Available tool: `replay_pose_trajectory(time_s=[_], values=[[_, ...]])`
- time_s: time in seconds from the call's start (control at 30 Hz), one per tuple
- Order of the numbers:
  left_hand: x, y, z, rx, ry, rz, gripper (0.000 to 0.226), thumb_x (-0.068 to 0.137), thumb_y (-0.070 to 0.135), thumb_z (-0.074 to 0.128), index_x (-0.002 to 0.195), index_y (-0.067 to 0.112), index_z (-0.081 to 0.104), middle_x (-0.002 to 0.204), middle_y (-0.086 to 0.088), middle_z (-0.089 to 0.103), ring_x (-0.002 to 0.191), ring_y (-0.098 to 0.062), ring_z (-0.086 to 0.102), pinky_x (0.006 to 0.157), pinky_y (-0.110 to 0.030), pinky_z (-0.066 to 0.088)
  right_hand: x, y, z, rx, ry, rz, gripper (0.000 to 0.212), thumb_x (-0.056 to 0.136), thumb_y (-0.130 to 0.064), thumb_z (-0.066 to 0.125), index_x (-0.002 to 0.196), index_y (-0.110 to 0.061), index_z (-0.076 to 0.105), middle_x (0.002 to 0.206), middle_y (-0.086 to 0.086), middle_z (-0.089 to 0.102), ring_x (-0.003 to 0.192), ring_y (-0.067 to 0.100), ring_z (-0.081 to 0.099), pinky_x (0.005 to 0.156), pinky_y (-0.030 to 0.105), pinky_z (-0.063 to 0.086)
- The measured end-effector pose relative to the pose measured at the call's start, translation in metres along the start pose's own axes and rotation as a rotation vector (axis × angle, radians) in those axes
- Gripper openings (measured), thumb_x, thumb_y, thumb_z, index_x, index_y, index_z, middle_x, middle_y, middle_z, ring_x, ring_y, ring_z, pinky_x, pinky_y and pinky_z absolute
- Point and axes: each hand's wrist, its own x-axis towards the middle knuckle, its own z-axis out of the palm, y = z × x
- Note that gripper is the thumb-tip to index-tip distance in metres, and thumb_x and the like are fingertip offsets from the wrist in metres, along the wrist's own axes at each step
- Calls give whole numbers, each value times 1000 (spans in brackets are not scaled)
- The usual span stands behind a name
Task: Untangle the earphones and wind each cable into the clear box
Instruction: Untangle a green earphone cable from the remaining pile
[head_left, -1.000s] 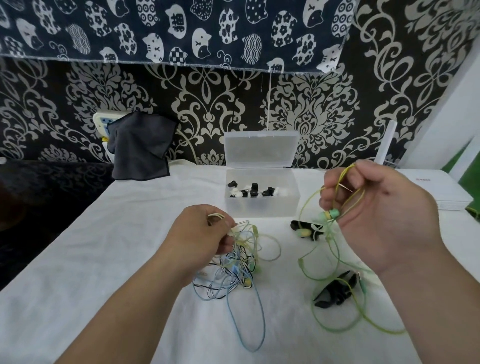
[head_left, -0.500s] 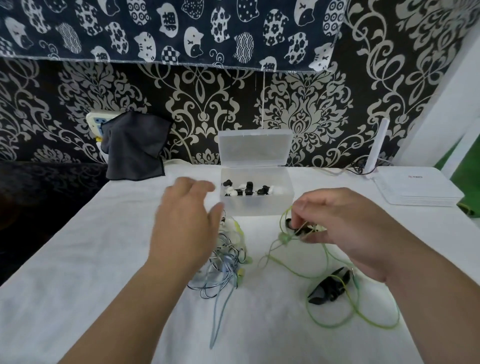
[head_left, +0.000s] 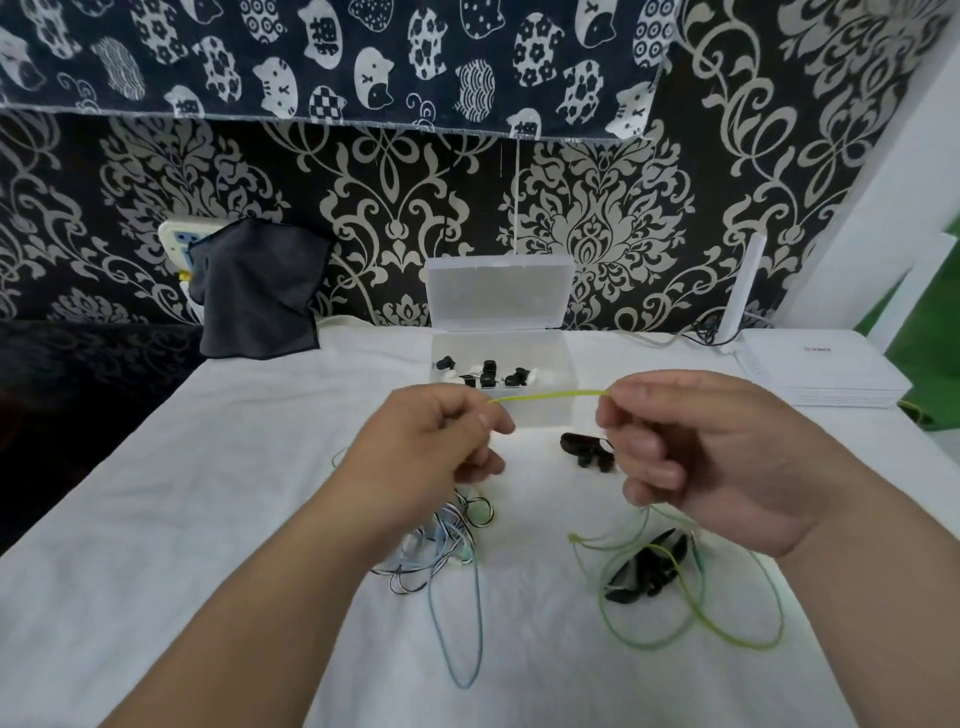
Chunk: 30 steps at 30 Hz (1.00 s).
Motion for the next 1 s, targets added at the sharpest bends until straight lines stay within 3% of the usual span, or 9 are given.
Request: replay_pose_trajectory(time_s=[0.23, 0.37, 0.47, 0.53, 0.6, 0.67, 0.77, 0.9, 1.0], values=[[12, -13, -18, 351, 325, 50, 25, 97, 15, 55, 79, 20, 71, 62, 2, 66, 55, -14, 55, 46, -20, 41, -6, -1, -32, 270, -66, -32, 34, 50, -33, 86, 71, -11, 70, 56, 0, 46, 46, 14, 43, 50, 29, 52], [16, -14, -30, 385, 469, 38, 27, 95, 14, 54, 75, 24, 70, 66, -2, 68, 69, -29, 67, 69, -42, 57, -13, -6, -47, 266, -10, 4, 28, 55, -27, 80, 74, -8, 71, 55, -2, 37, 41, 8, 31, 38, 19, 33], [17, -15, -34, 397, 514, 17, 27, 92, 13, 56, 73, 26, 70, 68, -2, 68, 74, -29, 69, 76, -51, 58, -17, -8, -56, 223, 114, 96, 22, 59, -23, 77, 72, -7, 69, 55, -4, 31, 41, 6, 25, 35, 17, 19], [18, -15, -30, 458, 483, 48, 25, 91, 15, 57, 73, 27, 69, 69, -1, 69, 73, -26, 68, 74, -48, 58, -16, -6, -61, 93, 287, 149, 13, 69, -16, 69, 67, -11, 58, 54, -5, 26, 39, 5, 21, 36, 18, 12], [17, -13, -22, 536, 403, 86, 22, 92, 18, 60, 73, 27, 69, 69, 2, 67, 71, -25, 67, 67, -40, 56, -14, -1, -72, -9, 479, 116, 26, 80, -7, 65, 65, -17, 46, 51, -6, 22, 38, 5, 17, 34, 17, 10], [16, -12, -14, 591, 265, 102, 20, 91, 22, 64, 71, 26, 67, 65, 6, 62, 64, -22, 62, 57, -32, 47, -14, 1, -84, 57, 641, 50, 25, 88, -9, 63, 69, -16, 49, 46, -8, 21, 34, 5, 15, 31, 17, 10], [10, -12, 5, 709, -20, 138, 24, 93, 35, 60, 72, 24, 60, 60, 1, 57, 56, -16, 53, 56, -32, 42, -18, 0, -100, 181, 787, -82, 19, 93, -19, 64, 77, -12, 58, 41, -10, 24, 32, 6, 17, 31, 18, 14], [2, -17, 46, 899, -207, 164, 40, 99, 49, 43, 70, 21, 45, 63, 5, 48, 60, -8, 45, 58, -31, 34, -21, 0, -109, 329, 803, -239, 23, 97, -21, 56, 74, -16, 54, 50, -8, 29, 36, 7, 21, 33, 18, 18], [3, -29, 64, 903, -230, 144, 43, 102, 48, 34, 70, 20, 40, 71, 3, 48, 70, -17, 46, 66, -35, 37, -25, -7, -107, 423, 698, -241, 28, 99, -22, 48, 71, -17, 47, 52, -6, 36, 39, 9, 26, 37, 18, 21]])
